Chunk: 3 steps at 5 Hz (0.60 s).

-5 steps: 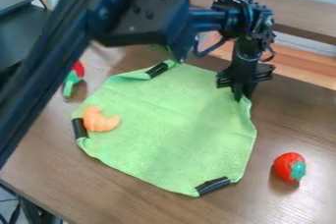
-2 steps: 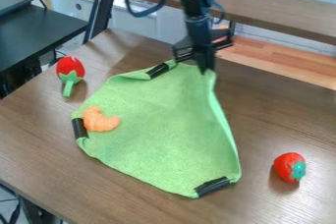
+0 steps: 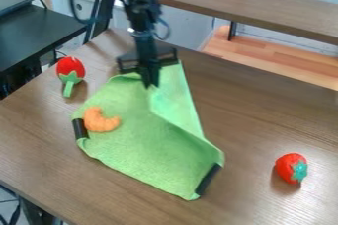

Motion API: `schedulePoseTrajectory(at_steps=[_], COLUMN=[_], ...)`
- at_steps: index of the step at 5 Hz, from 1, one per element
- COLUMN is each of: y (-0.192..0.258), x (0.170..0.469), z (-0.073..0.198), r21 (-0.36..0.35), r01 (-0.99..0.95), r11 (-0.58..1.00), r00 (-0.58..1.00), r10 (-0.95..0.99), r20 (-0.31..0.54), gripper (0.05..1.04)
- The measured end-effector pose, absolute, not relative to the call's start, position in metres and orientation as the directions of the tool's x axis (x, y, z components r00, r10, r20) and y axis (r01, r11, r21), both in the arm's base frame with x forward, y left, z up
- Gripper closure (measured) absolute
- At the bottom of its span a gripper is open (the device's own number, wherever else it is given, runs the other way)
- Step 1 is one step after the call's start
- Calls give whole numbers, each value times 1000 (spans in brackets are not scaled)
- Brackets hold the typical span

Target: Fold the cloth from left to right

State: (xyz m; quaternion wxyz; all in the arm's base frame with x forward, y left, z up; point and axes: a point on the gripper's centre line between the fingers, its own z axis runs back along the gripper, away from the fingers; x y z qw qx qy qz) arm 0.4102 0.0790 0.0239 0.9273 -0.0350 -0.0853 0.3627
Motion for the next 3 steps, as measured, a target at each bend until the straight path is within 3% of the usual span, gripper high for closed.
schedulePoseTrajectory(at_steps=[2, 3], y=[133, 151], x=[365, 345], z=[76, 79], r21=[-215, -214], r01=[-680, -711], r11=[701, 670], r00=[696, 669], r10=[709, 738], r20=[114, 84], gripper=[1029, 1029])
